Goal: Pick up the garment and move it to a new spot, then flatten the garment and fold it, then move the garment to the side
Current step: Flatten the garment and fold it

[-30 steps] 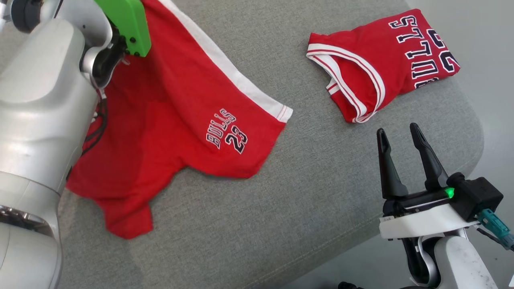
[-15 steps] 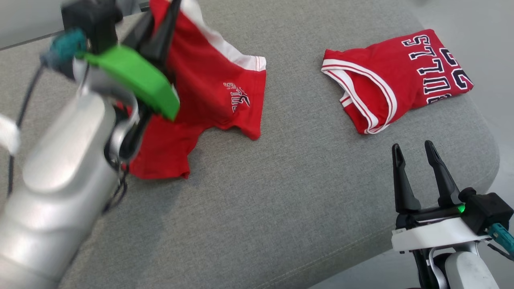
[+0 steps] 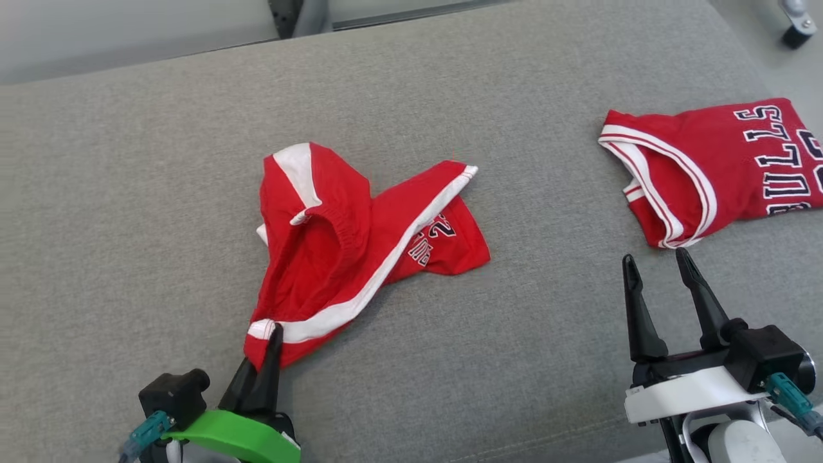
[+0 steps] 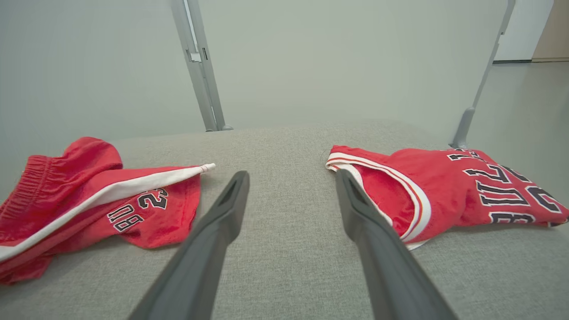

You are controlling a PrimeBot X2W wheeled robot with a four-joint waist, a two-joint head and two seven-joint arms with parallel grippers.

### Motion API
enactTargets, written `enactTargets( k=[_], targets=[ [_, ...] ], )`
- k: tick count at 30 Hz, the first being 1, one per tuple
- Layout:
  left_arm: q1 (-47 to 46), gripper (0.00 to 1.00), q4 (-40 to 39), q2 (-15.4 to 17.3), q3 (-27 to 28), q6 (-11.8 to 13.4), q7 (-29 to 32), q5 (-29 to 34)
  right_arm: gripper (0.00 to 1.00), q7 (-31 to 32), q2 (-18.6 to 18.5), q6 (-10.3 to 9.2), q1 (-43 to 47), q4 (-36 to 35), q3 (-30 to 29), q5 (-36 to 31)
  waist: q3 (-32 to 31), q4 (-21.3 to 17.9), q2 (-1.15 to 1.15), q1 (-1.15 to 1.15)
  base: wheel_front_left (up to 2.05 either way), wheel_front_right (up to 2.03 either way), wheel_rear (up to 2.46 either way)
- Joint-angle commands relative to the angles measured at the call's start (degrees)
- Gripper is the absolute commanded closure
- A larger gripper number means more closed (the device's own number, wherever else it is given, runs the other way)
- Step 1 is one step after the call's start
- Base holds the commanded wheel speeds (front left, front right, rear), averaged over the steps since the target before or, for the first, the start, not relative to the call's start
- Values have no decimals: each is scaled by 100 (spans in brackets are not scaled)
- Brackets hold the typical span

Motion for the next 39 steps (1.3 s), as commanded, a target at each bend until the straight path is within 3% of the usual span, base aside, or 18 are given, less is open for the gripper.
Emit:
enactTargets(
  k=[1, 2, 4, 6, 8, 9, 15, 19, 29, 34, 39],
  targets=[
    [45, 88, 17, -113, 143, -76, -15, 109, 0, -14, -13, -9, 76, 9, -5, -23, -188, 397, 0, 0, 0, 0, 0],
    [135, 79, 91, -282, 394, -216, -15, 277, 0, -14, -17, -9, 96, 22, 8, -54, -215, 471, 0, 0, 0, 0, 0],
    [264, 71, 193, -673, 967, -425, -15, 576, 0, -14, -33, -9, 120, 35, 14, -97, -263, 597, 0, 0, 0, 0, 0],
    [366, 53, 239, -989, 1371, -592, -16, 900, 0, -14, -46, -9, 154, 57, 19, -122, -324, 699, 0, 0, 0, 0, 0],
    [476, 13, 302, -1168, 1617, -696, -16, 1132, 0, -14, -53, -9, 219, 77, 35, -133, -390, 776, 0, 0, 0, 0, 0],
    [528, 0, 343, -1228, 1677, -723, -16, 1206, 0, -14, -59, -9, 245, 93, 53, -139, -425, 799, 0, 0, 0, 0, 0],
    [865, 0, 574, -1345, 1352, -762, -17, 1112, 0, -14, -88, -9, 431, 186, 86, -140, -763, 828, 0, 0, 0, 0, 0],
    [1092, 0, 443, -1342, 1559, -760, -16, 1072, 0, -14, -82, -9, 610, 169, -17, -151, -971, 854, 0, 0, 0, 0, 0],
    [1425, 0, -501, -1347, 2347, -762, -16, 2048, 0, -14, -130, -9, 952, 160, -322, -216, -1206, 948, 0, 0, 0, 0, 0],
    [1500, 0, -781, -1347, 2394, -700, -17, 2760, 0, -14, -243, -9, 1027, 387, -454, -293, -1296, 1008, 0, 0, 0, 0, 0],
    [1521, 0, -838, -1347, 2400, -675, -16, 2960, 0, -14, -234, -9, 1021, 547, -639, -385, -1353, 1029, 0, 0, 0, 0, 0]
  ],
)
